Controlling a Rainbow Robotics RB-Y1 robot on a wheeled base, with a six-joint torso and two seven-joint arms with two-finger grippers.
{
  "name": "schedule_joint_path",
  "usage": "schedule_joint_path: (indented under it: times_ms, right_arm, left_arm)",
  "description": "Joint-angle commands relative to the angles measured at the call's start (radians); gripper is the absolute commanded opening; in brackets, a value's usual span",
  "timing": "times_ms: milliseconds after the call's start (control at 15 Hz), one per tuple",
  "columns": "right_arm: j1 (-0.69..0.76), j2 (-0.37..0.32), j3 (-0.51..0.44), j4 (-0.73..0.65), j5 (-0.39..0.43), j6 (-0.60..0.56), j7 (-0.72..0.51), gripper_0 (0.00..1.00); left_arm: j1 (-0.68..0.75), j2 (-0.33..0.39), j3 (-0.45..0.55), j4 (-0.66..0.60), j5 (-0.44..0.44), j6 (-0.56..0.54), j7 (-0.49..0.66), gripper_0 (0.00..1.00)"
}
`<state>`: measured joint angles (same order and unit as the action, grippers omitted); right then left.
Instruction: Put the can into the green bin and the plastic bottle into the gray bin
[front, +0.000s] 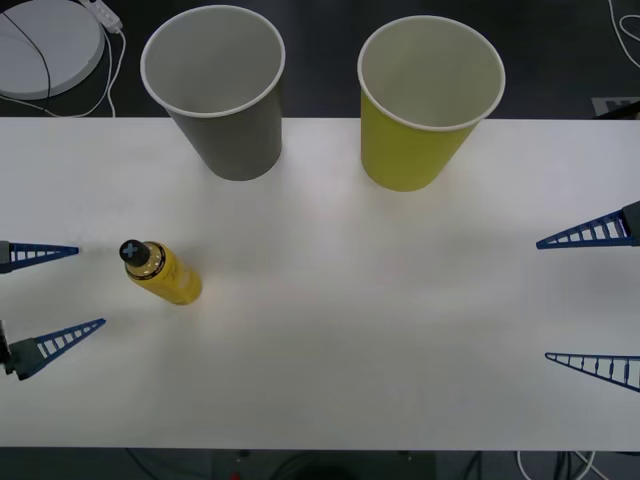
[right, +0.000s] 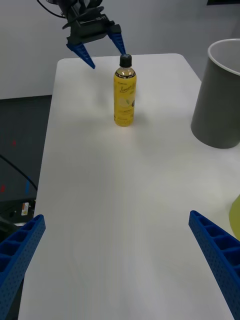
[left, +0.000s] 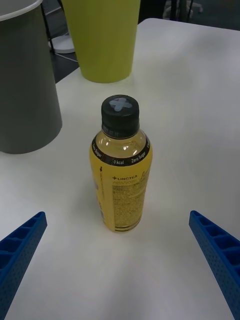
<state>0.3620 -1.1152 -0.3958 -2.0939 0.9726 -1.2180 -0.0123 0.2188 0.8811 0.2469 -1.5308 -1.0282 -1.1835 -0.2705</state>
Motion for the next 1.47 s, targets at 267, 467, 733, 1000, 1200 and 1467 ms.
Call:
schedule_joint_path:
  times_ms: [267, 467, 733, 1000, 1200, 1467]
  right_arm:
    - [0.0, 0.0, 0.0, 0.0, 0.0, 0.0, 0.0, 1.0]
    - [0.0, 0.0, 0.0, 0.0, 0.0, 0.0, 0.0, 1.0]
    - [0.0, 0.0, 0.0, 0.0, 0.0, 0.0, 0.0, 1.0]
    - [0.0, 0.0, 0.0, 0.0, 0.0, 0.0, 0.0, 1.0]
    - [0.0, 0.0, 0.0, 0.0, 0.0, 0.0, 0.0, 1.0]
    - [0.0, 0.0, 0.0, 0.0, 0.0, 0.0, 0.0, 1.0]
  left_arm:
    - [-0.039, -0.087, 0.0, 0.0, -0.064, 0.019, 0.007, 1.0]
    - [-0.07, -0.11, -0.055, 0.0, -0.064, 0.065, 0.001, 1.0]
    - [-0.116, -0.113, -0.117, 0.0, -0.064, 0.099, 0.005, 1.0]
    - [-0.15, -0.133, -0.152, 0.0, -0.064, 0.104, 0.013, 1.0]
    - [-0.165, -0.154, -0.17, 0.0, -0.07, 0.117, 0.02, 1.0]
    - [-0.183, -0.166, -0.184, 0.0, -0.105, 0.15, 0.033, 1.0]
